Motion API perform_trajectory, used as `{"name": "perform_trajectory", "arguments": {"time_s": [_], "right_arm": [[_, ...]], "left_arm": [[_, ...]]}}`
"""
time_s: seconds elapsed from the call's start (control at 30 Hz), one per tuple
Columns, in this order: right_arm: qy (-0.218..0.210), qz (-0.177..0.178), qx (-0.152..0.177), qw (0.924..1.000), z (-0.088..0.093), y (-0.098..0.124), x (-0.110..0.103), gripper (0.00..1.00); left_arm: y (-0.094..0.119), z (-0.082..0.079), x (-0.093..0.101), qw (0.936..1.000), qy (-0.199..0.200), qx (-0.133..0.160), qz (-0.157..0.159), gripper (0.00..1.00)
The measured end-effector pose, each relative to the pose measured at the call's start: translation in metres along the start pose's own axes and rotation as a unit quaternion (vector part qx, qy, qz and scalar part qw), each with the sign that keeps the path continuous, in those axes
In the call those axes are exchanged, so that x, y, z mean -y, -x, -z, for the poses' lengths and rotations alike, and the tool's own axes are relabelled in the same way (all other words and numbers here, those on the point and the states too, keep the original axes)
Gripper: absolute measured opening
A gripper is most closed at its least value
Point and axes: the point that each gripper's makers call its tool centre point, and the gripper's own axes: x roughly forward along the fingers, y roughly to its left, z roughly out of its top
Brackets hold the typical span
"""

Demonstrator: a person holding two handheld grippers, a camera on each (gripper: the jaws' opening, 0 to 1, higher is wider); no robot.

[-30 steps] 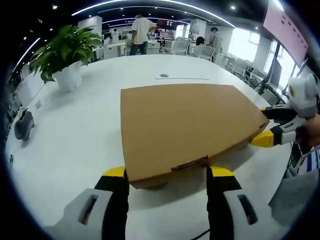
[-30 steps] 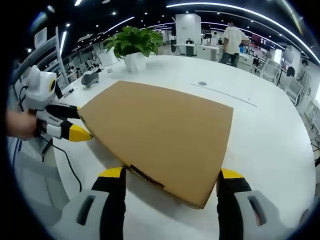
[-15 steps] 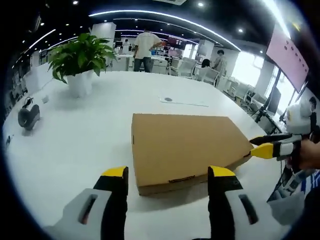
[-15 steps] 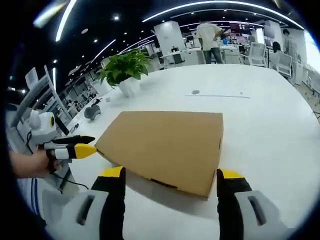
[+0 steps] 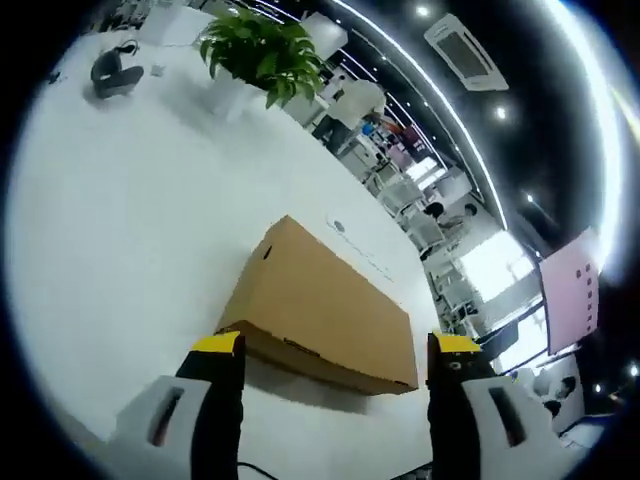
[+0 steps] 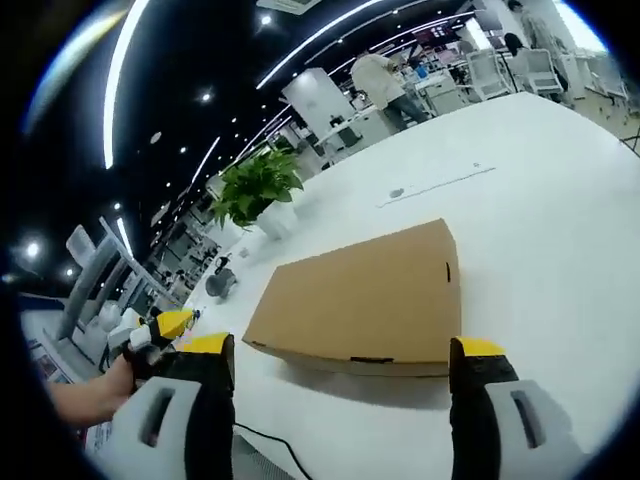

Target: Operate the shoe box by opening the lid, removing the specified soft item, and placing it in the target area until the item is outside and the box remains undamaged.

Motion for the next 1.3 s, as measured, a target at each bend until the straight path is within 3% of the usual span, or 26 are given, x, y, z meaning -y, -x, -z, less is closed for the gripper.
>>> {"name": "perform_trajectory", "arguments": {"time_s": [0.1, 0.13, 0.27, 0.33, 0.47, 0.53, 0.6, 0.67, 0.77, 0.8, 0.83, 0.9, 1.0, 1.13, 1.23, 1.3], "right_arm": [[-0.045, -0.011, 0.016, 0.9988, -0.003, 0.007, -0.004, 0.91], [-0.062, -0.03, 0.011, 0.9976, -0.001, 0.009, -0.009, 0.93], [-0.069, -0.038, 0.017, 0.9967, -0.001, 0.016, -0.007, 0.94], [-0.08, -0.041, 0.016, 0.9958, 0.001, 0.019, -0.007, 0.93], [-0.099, -0.043, 0.011, 0.9941, 0.008, 0.024, -0.006, 0.9], [-0.1, -0.042, 0.005, 0.9941, 0.014, 0.025, -0.003, 0.88], [-0.097, -0.039, 0.004, 0.9945, 0.019, 0.027, -0.001, 0.83], [-0.124, -0.045, 0.007, 0.9912, 0.022, 0.027, -0.003, 0.8], [-0.16, -0.041, 0.022, 0.9861, 0.023, 0.028, 0.001, 0.79], [-0.177, -0.043, 0.026, 0.9829, 0.023, 0.028, 0.002, 0.79], [-0.187, -0.046, 0.028, 0.9809, 0.022, 0.029, 0.002, 0.79], [-0.191, -0.047, 0.029, 0.9801, 0.022, 0.031, 0.003, 0.79], [-0.212, -0.058, 0.031, 0.9751, 0.02, 0.033, 0.001, 0.76], [-0.21, -0.047, 0.035, 0.9759, 0.02, 0.035, 0.006, 0.67], [-0.253, -0.058, 0.045, 0.9646, 0.022, 0.036, 0.008, 0.62], [-0.279, -0.059, 0.053, 0.957, 0.022, 0.037, 0.006, 0.62]], "left_arm": [[0.007, 0.002, -0.001, 0.9998, 0.015, -0.002, 0.012, 0.84], [0.007, 0.0, 0.0, 0.9995, 0.023, 0.005, 0.018, 0.84], [0.009, 0.002, 0.007, 0.9963, 0.072, 0.008, 0.046, 0.89], [0.01, 0.004, 0.005, 0.9959, 0.076, 0.009, 0.048, 0.87], [0.011, 0.015, 0.001, 0.9962, 0.069, -0.007, 0.054, 0.75], [0.012, 0.026, 0.005, 0.9942, 0.079, -0.028, 0.068, 0.71], [0.011, 0.03, 0.008, 0.9937, 0.077, -0.032, 0.074, 0.73], [0.011, 0.029, 0.005, 0.9947, 0.075, -0.026, 0.066, 0.76], [0.011, 0.025, -0.003, 0.9862, 0.154, -0.008, 0.06, 0.76], [0.01, 0.019, -0.008, 0.9825, 0.173, 0.012, 0.068, 0.77], [0.012, 0.021, -0.014, 0.9819, 0.181, 0.012, 0.055, 0.79], [0.014, 0.021, -0.018, 0.9804, 0.189, 0.021, 0.051, 0.82], [0.013, 0.029, -0.024, 0.9808, 0.19, 0.005, 0.044, 0.86], [0.014, 0.031, -0.023, 0.9809, 0.19, 0.006, 0.043, 0.91], [0.014, 0.036, -0.023, 0.9794, 0.197, 0.004, 0.047, 0.89], [0.011, 0.039, -0.027, 0.9795, 0.197, -0.001, 0.042, 0.81]]}}
